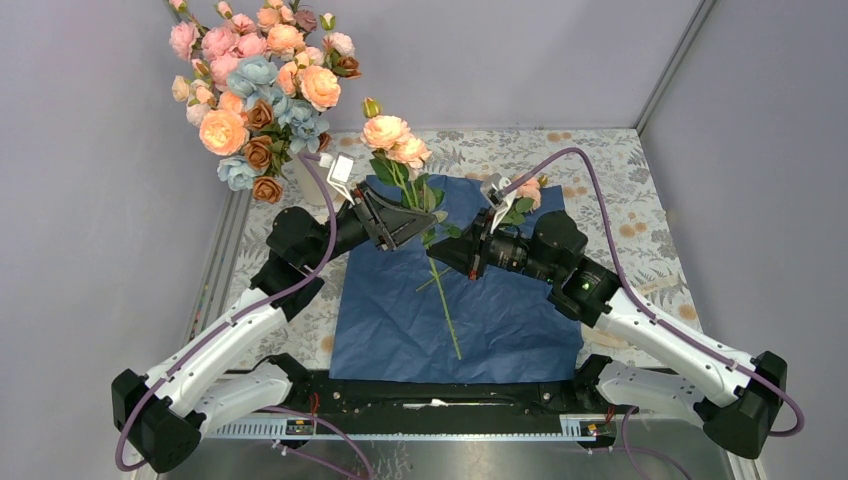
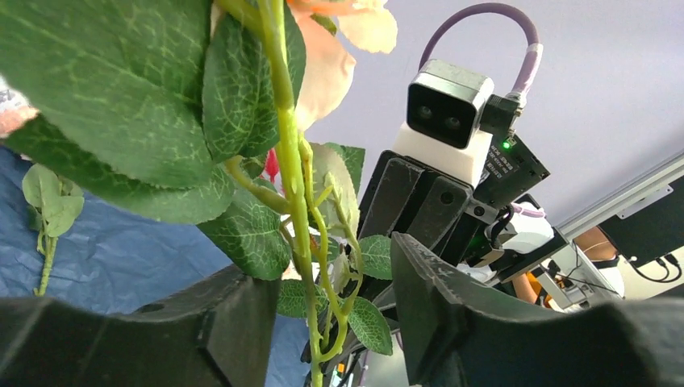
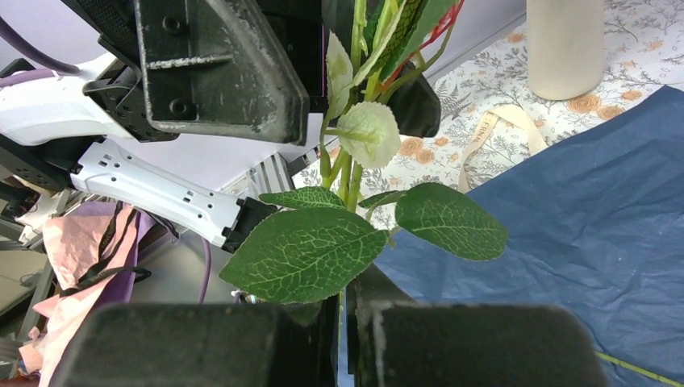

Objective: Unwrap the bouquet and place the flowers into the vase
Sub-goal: Pick up the fake flower from the wrapping paper, then insert the fake flower into the vase.

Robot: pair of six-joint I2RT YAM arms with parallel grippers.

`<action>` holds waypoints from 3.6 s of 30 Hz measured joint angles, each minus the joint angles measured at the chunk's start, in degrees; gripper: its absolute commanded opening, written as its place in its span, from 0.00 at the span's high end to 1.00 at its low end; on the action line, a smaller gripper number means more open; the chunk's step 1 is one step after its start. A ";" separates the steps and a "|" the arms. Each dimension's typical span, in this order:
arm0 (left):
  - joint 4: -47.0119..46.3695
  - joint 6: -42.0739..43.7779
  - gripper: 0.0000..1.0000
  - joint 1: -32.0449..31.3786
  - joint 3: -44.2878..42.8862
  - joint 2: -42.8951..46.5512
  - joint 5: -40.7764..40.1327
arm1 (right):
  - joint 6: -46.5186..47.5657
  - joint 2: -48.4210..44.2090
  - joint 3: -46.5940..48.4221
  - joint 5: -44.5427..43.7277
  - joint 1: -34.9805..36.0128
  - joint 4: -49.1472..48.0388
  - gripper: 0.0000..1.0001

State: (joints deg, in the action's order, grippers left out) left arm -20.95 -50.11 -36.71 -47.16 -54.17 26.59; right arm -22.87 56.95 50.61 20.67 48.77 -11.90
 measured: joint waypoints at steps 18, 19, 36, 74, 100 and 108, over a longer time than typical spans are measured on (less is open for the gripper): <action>0.61 -0.24 1.00 0.04 -0.11 -0.33 0.04 | 2.69 0.00 1.51 -0.20 0.79 3.15 1.00; 0.81 -0.13 1.00 0.04 -0.11 -0.37 0.04 | 2.73 0.00 1.57 -0.24 0.79 3.45 1.00; 21.42 20.50 1.00 0.02 -12.68 -0.37 -2.71 | 4.20 -3.39 1.60 -8.70 1.05 5.77 0.20; -1.55 71.80 1.00 20.20 -24.65 -18.80 -20.35 | -3.41 -14.32 -11.41 -24.00 -27.23 12.72 0.05; -20.55 75.63 1.00 24.44 -14.84 -19.30 -22.29 | -7.67 -15.82 -12.94 -20.00 -30.47 12.46 0.08; -21.70 75.34 1.00 24.79 -12.92 -19.26 -22.03 | -8.26 -15.82 -12.96 -19.45 -30.60 12.44 0.08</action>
State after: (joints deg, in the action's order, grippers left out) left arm -42.65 25.23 -11.92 -60.07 -73.43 4.56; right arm -31.14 41.12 37.65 1.21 18.17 0.54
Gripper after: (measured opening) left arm 0.042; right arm 0.924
